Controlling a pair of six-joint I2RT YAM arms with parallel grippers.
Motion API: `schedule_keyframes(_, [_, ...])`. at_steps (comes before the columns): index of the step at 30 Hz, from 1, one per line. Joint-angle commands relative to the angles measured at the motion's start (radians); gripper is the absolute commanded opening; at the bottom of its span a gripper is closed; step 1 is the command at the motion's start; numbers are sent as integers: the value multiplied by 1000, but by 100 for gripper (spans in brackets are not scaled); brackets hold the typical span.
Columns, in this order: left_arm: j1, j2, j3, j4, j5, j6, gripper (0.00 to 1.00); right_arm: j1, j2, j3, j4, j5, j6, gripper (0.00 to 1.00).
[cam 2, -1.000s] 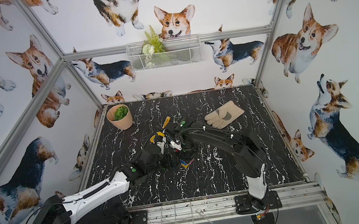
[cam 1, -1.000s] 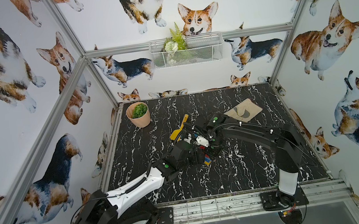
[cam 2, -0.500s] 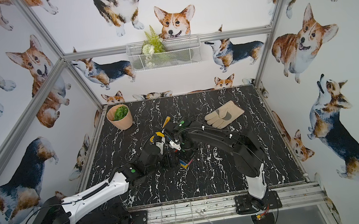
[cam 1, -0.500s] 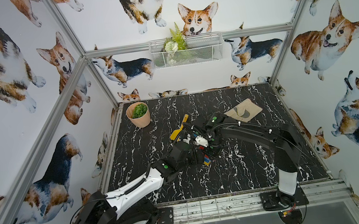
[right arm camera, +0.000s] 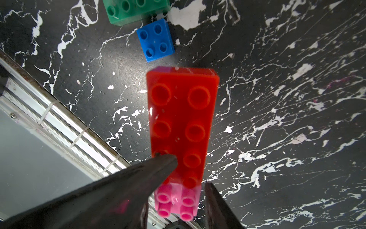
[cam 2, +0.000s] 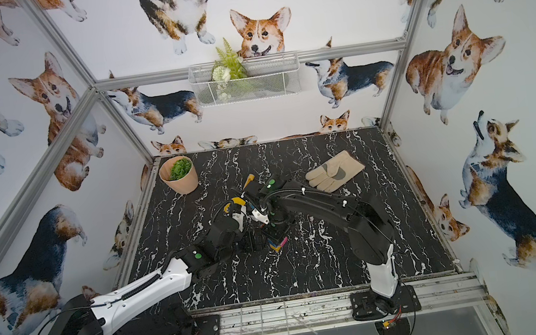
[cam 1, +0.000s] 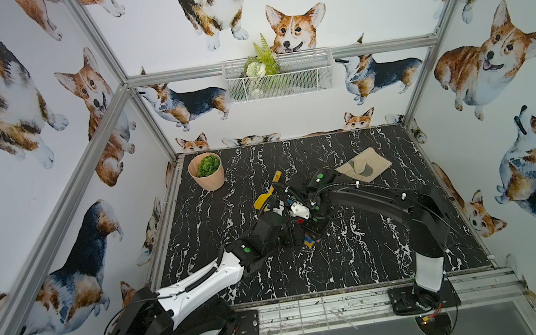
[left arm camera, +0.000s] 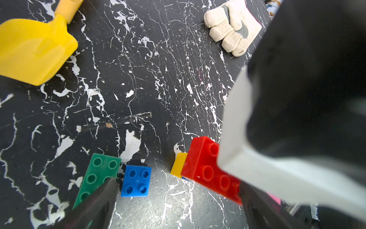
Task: Assemble a spoon with lego
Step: Assemble the lego brick with the lego brick.
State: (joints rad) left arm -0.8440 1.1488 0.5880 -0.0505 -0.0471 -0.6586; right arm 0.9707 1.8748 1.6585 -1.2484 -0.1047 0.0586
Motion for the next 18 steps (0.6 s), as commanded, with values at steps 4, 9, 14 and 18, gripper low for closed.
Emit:
schedule_keyframes(4, [1, -20, 3, -46, 4, 7, 100, 2, -9, 27, -11, -3, 8, 54])
schedule_keyframes(9, [2, -33, 19, -62, -1, 13, 100, -7, -23, 30, -9, -8, 6, 56])
schedule_keyframes(14, [1, -15, 39, -56, 16, 16, 100, -13, -29, 17, -3, -17, 5, 56])
schedule_keyframes(18, [2, -4, 49, -57, 9, 20, 100, -18, -33, 19, 4, -20, 4, 57])
